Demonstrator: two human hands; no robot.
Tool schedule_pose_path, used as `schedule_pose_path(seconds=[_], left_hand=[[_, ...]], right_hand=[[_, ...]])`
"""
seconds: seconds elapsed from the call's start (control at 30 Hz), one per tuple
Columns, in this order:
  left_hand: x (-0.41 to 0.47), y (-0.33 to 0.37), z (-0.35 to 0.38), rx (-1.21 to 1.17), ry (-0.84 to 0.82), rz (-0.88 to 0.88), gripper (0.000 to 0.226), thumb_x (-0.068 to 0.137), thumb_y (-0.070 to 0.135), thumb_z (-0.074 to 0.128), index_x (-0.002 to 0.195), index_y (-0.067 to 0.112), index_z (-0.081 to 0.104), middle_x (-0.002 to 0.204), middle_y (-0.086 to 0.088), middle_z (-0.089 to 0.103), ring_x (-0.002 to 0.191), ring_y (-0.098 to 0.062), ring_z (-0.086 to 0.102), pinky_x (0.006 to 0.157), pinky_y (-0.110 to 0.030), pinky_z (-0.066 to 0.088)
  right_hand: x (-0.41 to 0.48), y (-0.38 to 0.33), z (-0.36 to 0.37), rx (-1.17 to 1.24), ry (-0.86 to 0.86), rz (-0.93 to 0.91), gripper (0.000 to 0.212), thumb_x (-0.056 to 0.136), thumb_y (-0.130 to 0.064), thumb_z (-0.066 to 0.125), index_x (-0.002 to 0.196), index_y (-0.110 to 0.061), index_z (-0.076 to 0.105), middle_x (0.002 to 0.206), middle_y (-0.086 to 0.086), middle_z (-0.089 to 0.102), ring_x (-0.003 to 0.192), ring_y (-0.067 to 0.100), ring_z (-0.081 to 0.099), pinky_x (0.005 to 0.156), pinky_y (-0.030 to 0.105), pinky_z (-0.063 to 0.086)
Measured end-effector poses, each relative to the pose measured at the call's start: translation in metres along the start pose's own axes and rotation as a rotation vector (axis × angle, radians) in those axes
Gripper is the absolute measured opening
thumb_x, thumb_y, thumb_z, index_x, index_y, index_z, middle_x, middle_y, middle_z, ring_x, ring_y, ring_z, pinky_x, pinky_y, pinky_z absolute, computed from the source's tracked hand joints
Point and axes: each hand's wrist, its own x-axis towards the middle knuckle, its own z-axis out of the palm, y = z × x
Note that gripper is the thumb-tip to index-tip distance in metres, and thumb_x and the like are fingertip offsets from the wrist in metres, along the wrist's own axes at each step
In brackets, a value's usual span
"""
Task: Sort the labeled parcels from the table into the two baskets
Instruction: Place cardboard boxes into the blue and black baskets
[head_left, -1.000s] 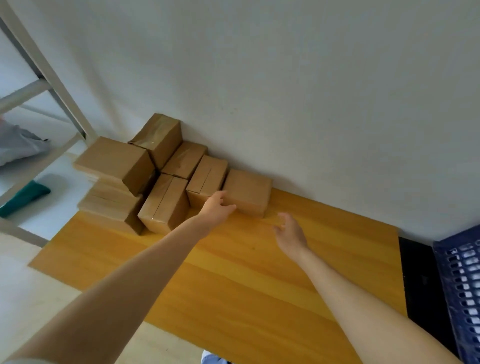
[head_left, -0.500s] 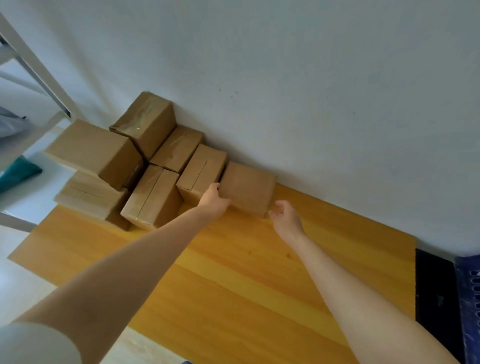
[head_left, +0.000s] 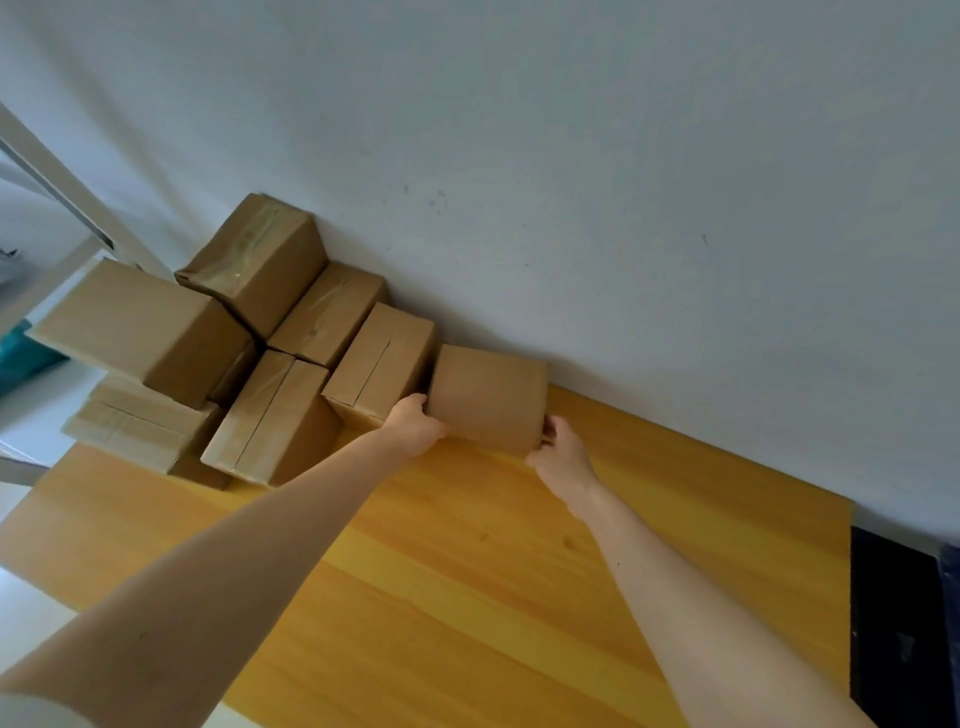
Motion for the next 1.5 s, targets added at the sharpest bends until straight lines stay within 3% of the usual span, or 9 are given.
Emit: schedule_pose_path(seconds=[0.17, 0.37, 0.5, 0.6, 0.77, 0.87, 0.97, 1.13, 1.5], left_hand=[[-0.005, -0.003, -0.001, -0.002, -0.003, 0.009, 0.065, 0.091, 0.006, 0.06, 0.148, 0.011, 0.028, 0.139, -0.014, 0.048, 0.124, -0.03, 0.049, 0.104, -0.042, 0.044], [-0.021, 0.01, -0.011, -0.051, -0.015, 0.112, 0.063, 0.089, 0.009, 0.064, 0.144, 0.012, 0.034, 0.133, -0.009, 0.053, 0.119, -0.027, 0.052, 0.098, -0.039, 0.048], [-0.037, 0.024, -0.023, -0.098, -0.041, 0.22, 0.057, 0.089, 0.015, 0.065, 0.14, 0.014, 0.039, 0.131, -0.004, 0.054, 0.115, -0.022, 0.054, 0.097, -0.038, 0.049], [-0.051, 0.028, -0.035, -0.141, -0.059, 0.302, 0.054, 0.09, 0.016, 0.065, 0.138, 0.017, 0.041, 0.131, -0.002, 0.054, 0.109, -0.017, 0.051, 0.092, -0.033, 0.046], [-0.086, 0.025, -0.067, -0.168, -0.131, 0.406, 0.055, 0.088, 0.009, 0.063, 0.138, 0.021, 0.043, 0.129, -0.001, 0.055, 0.113, -0.018, 0.054, 0.1, -0.039, 0.047], [-0.105, 0.02, -0.09, -0.181, -0.147, 0.485, 0.056, 0.088, 0.006, 0.061, 0.139, 0.021, 0.043, 0.129, 0.001, 0.055, 0.108, -0.015, 0.054, 0.085, -0.028, 0.05], [-0.124, 0.007, -0.114, -0.198, -0.162, 0.538, 0.055, 0.089, 0.012, 0.064, 0.138, 0.024, 0.044, 0.124, 0.007, 0.054, 0.104, -0.01, 0.051, 0.07, -0.017, 0.044], [-0.148, -0.015, -0.149, -0.295, -0.178, 0.58, 0.059, 0.089, 0.016, 0.065, 0.141, 0.031, 0.04, 0.121, 0.006, 0.054, 0.112, -0.016, 0.052, 0.091, -0.033, 0.048], [-0.198, -0.009, -0.19, -0.275, -0.226, 0.804, 0.061, 0.09, 0.002, 0.06, 0.144, 0.025, 0.04, 0.141, 0.005, 0.05, 0.119, -0.013, 0.048, 0.106, -0.041, 0.042]], right_hand=[[-0.002, 0.004, -0.005, 0.017, -0.049, -0.003, 0.065, 0.09, 0.008, 0.051, 0.146, -0.015, 0.029, 0.133, -0.002, 0.044, 0.1, 0.007, 0.047, 0.065, 0.014, 0.042], [-0.028, -0.008, -0.011, 0.036, 0.013, -0.033, 0.057, 0.092, 0.007, 0.049, 0.14, -0.019, 0.035, 0.123, -0.007, 0.047, 0.083, -0.003, 0.051, 0.06, 0.015, 0.046], [-0.058, -0.025, -0.017, 0.119, 0.107, -0.105, 0.05, 0.092, -0.006, 0.06, 0.134, -0.025, 0.039, 0.121, -0.009, 0.05, 0.087, -0.007, 0.051, 0.073, 0.015, 0.045], [-0.084, -0.04, -0.016, 0.182, 0.205, -0.171, 0.051, 0.094, -0.013, 0.06, 0.141, -0.018, 0.039, 0.129, -0.005, 0.052, 0.098, 0.003, 0.055, 0.092, 0.027, 0.045], [-0.13, -0.062, 0.003, 0.204, 0.403, -0.217, 0.042, 0.098, -0.023, 0.054, 0.138, -0.018, 0.044, 0.125, -0.006, 0.054, 0.102, 0.005, 0.051, 0.087, 0.023, 0.039], [-0.154, -0.077, 0.021, 0.211, 0.509, -0.223, 0.043, 0.099, -0.027, 0.052, 0.139, -0.015, 0.043, 0.138, 0.001, 0.048, 0.126, 0.018, 0.047, 0.094, 0.027, 0.038], [-0.179, -0.092, 0.045, 0.258, 0.585, -0.253, 0.043, 0.098, -0.024, 0.053, 0.139, -0.014, 0.043, 0.14, 0.002, 0.049, 0.13, 0.021, 0.045, 0.099, 0.03, 0.038], [-0.218, -0.111, 0.083, 0.325, 0.602, -0.352, 0.05, 0.09, -0.003, 0.06, 0.136, -0.015, 0.043, 0.131, -0.001, 0.054, 0.113, 0.011, 0.052, 0.087, 0.018, 0.043], [-0.274, -0.13, 0.1, 0.258, 0.651, -0.399, 0.082, 0.082, 0.018, 0.055, 0.147, -0.024, 0.03, 0.146, -0.003, 0.042, 0.135, 0.014, 0.038, 0.104, 0.033, 0.043]])
